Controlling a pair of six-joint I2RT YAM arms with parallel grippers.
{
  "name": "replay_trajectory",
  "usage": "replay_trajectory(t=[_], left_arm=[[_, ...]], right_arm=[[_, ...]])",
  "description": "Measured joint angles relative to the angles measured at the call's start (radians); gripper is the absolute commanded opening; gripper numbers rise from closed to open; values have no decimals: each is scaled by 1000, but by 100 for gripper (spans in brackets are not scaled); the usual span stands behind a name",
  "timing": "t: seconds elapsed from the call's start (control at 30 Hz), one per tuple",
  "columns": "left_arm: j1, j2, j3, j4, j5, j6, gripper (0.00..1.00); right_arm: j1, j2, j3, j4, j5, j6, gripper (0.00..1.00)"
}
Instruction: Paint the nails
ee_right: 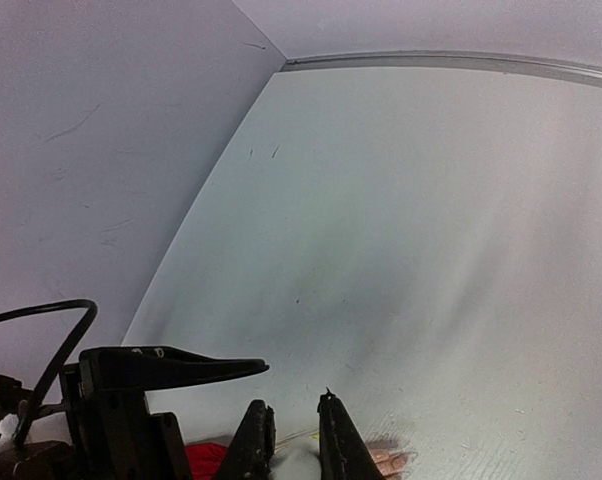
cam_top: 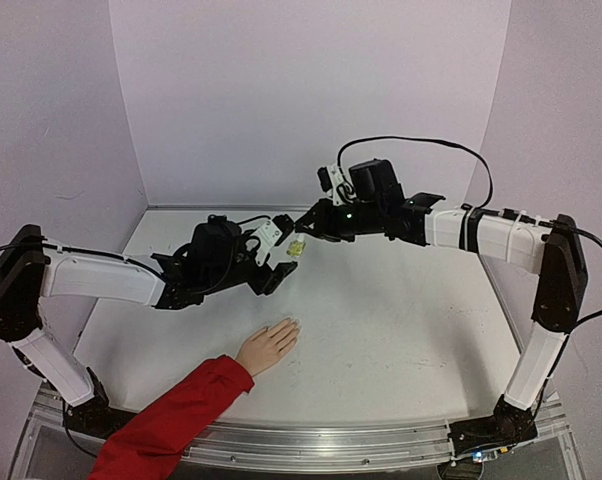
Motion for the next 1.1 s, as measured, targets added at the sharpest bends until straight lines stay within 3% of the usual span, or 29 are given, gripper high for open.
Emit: replay_trajectory(t=[0.4, 0.9, 1.0, 1.1], left_arm=[[-3, 26, 36, 17, -2, -1, 52], [-1, 28, 48, 16, -21, -12, 16], [3, 28, 48, 16, -14, -22, 2], [7, 25, 47, 14, 12, -41, 0]], right_arm=[[26, 1, 35, 6, -5, 10, 0], [41, 10, 35, 5, -8, 12, 0], [42, 10, 35, 5, -9, 7, 0], [41, 10, 35, 4, -23, -24, 0]])
